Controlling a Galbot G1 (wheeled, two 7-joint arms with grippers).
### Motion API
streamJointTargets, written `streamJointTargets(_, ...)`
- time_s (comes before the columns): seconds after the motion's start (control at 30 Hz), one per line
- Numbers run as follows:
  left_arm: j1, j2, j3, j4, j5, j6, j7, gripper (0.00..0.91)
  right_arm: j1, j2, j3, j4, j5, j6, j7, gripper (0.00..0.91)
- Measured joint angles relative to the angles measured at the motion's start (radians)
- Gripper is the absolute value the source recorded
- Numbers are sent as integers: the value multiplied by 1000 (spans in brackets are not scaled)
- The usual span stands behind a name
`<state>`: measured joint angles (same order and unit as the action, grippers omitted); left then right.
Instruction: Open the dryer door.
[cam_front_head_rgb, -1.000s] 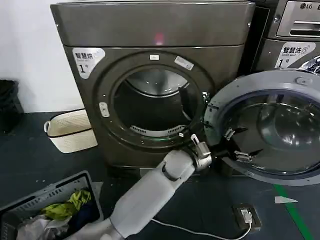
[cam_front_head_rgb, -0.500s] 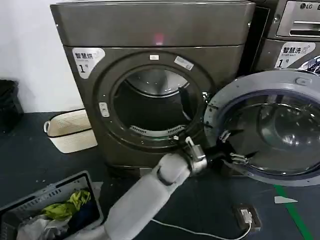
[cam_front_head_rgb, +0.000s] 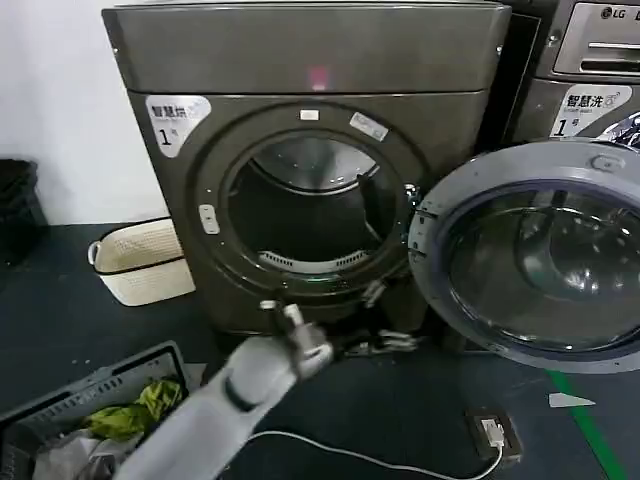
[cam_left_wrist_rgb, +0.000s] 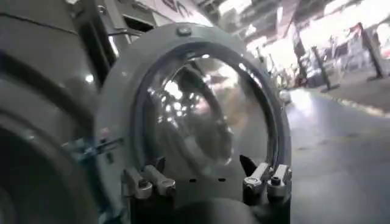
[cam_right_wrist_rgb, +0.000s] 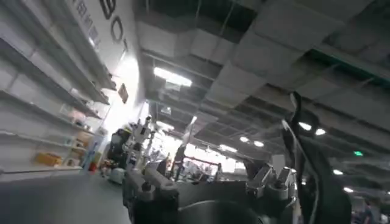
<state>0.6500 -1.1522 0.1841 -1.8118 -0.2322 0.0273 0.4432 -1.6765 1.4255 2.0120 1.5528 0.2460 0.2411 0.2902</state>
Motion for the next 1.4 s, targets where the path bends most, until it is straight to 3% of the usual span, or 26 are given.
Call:
streamJointTargets(0.47,151,419,-159,-170,23,-43,-8,907,35,-53,-92,-51,-9,12,-12,907)
streamJointTargets(0.7,209,610,-213,-167,112,-146,-14,907,50,-76,-140,-76,-28,27,-23,907)
streamJointTargets(1.0,255,810,-274,-56,333,-423,-16,907,70,-101,-175,-134,-31,47,-30,907)
streamJointTargets(1.23,215,904,-308,59,544,-660,49,907,71,-106,-178,-162,-23,56,-37,907)
streamJointTargets(1.3,206,921,-322,90,617,-750,50,907,74,-106,-180,-169,-22,61,-39,907)
streamJointTargets(1.4,204,939,-348,135,751,-821,31,907,77,-104,-183,-177,-20,67,-39,907)
